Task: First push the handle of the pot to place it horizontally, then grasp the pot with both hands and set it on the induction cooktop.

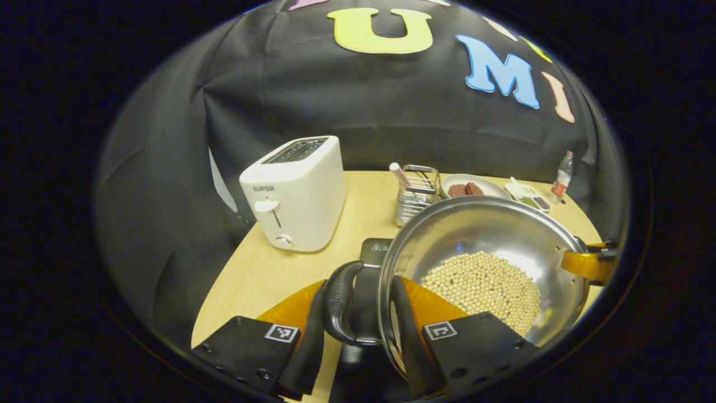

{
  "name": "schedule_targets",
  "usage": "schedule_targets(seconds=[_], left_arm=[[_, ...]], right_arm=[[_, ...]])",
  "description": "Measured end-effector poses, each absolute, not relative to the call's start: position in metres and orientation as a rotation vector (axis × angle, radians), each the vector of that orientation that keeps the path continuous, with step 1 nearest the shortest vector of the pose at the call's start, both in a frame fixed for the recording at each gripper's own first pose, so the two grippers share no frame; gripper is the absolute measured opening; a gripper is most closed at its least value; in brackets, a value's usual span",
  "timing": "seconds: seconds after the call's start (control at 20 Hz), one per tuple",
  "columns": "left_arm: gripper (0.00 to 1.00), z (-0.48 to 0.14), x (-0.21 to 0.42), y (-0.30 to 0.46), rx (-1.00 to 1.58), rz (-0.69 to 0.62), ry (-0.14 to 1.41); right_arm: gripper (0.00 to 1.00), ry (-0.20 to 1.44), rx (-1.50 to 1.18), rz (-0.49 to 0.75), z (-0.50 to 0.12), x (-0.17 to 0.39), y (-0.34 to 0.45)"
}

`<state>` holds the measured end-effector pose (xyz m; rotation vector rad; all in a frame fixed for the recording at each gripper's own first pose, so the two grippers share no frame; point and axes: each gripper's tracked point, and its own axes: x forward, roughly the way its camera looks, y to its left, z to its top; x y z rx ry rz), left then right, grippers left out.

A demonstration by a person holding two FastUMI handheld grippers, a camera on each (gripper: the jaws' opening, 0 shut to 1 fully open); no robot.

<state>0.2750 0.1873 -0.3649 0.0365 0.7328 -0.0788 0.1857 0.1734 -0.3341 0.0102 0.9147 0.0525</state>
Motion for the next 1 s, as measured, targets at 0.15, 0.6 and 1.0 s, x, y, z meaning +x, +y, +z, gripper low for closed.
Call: schedule_targets(seconds=[0.15, 0.6, 1.0], left_arm=[[0.65, -0.363, 0.273, 0.188, 0.021, -0.065, 0.725], [0.92, -0.315, 0.272, 0.193, 0.091, 0.102, 0.581], [0.98, -0.202, 0.260, 0.096, 0.064, 0.044, 0.357]], right_arm=[[0.50, 0.914, 0.025, 0.059, -0.335, 0.187, 0.172], [0.98, 0.814, 0.039, 0.138, -0.304, 0.192, 0.155], [0.97, 0.604, 0.009, 0.092, -0.229, 0.188, 0.072]])
